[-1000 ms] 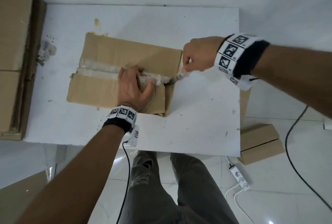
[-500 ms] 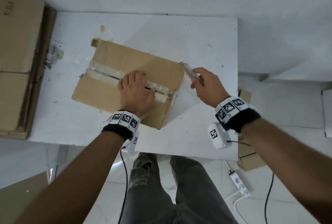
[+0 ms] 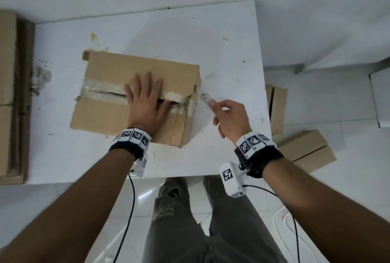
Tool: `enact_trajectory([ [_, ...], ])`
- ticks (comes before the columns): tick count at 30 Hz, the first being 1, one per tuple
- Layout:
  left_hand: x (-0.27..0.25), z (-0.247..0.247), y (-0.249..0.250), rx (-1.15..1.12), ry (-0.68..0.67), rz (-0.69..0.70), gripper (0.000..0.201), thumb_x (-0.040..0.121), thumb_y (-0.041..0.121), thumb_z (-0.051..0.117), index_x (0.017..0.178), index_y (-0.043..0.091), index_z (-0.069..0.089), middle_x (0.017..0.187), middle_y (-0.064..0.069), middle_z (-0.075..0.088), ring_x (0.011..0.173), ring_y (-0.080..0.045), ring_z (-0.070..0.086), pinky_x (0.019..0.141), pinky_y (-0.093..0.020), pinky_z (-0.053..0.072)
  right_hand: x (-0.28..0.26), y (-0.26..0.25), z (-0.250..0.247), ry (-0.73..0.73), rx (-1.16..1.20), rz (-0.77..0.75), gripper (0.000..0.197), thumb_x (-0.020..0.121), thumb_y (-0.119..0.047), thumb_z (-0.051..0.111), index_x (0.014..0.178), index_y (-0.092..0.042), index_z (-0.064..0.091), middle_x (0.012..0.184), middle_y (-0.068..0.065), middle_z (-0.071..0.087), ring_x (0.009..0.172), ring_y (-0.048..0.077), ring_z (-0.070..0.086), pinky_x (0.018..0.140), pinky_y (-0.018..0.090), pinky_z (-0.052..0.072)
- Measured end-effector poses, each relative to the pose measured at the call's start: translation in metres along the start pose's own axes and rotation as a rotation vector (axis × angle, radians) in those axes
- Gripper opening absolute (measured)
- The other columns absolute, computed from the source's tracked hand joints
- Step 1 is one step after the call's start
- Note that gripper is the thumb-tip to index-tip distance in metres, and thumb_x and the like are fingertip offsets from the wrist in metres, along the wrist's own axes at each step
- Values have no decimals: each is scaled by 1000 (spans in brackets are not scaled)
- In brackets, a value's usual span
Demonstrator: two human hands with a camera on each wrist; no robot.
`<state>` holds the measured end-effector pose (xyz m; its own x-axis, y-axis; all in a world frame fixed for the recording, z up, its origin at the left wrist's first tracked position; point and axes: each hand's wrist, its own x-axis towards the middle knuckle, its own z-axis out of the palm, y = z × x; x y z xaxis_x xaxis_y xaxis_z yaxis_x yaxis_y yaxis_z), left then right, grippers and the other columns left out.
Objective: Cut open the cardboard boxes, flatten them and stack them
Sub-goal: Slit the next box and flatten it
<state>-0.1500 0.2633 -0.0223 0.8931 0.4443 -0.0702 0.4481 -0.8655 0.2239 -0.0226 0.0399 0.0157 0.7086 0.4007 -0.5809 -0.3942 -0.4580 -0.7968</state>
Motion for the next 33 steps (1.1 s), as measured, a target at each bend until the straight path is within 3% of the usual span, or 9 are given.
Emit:
enact_trajectory([
  [4,0,2,0,15,-1,12,72,101,55,33,158,10,36,167,-21,21,152,-54,11,119,-73,4,7,-12,-3,-129,-133,-3,42,93,-54,64,91,-11,69,59,5,65,37,20,45,38,24,37],
  [9,-3,6,-4,-4,9,46,70,102,53,34,158,11,36,167,-20,21,152,-53,11,119,-73,5,9,-25,-27,-342,-475,-59,33,94,-53,61,90,-23,72,60,3,65,41,20,48,41,26,44],
  [13,-2,8,-4,-11,9,53,70,101,52,34,158,11,37,167,-19,22,152,-53,12,118,-74,5,11,-30,-37,-382,-548,-85,30,97,-50,58,94,-23,72,62,4,64,44,21,48,42,28,46],
  [19,-2,6,-5,-43,29,32,68,102,51,31,158,12,38,168,-16,23,153,-50,12,119,-72,5,11,-31,-13,-416,-606,-90,38,95,-55,58,92,-20,72,61,5,63,43,18,51,41,26,45],
  [23,-3,7,-4,-65,49,34,69,101,53,33,157,13,39,168,-15,22,154,-49,12,120,-70,3,0,-37,-47,-435,-711,-110,28,99,-47,56,96,-23,71,64,3,67,36,10,46,40,24,43],
  [27,-2,5,-5,-149,57,36,71,90,45,39,156,18,42,169,-11,21,156,-42,10,122,-68,2,-9,-57,-72,-494,-603,-186,16,106,-26,48,108,-22,64,76,-7,72,44,12,51,44,27,44],
  [30,-5,-7,-4,-224,62,-52,69,83,33,42,149,20,51,166,-5,31,156,-32,17,123,-65,3,3,-79,-50,-486,-574,-318,20,105,-18,47,123,-23,55,90,-9,68,59,10,57,52,22,47],
  [31,-8,-14,-4,-240,82,-106,65,82,32,44,144,19,56,163,-5,37,154,-29,23,123,-62,5,9,-88,-35,-475,-612,-373,19,104,-18,48,121,-23,54,91,-7,64,62,10,56,55,22,46],
  [33,-22,-29,-6,-214,194,-267,54,82,33,51,133,17,61,150,-4,52,143,-29,38,120,-56,18,23,-108,0,-437,-712,-472,6,101,-16,50,103,-19,54,81,-3,55,63,14,51,55,25,40],
])
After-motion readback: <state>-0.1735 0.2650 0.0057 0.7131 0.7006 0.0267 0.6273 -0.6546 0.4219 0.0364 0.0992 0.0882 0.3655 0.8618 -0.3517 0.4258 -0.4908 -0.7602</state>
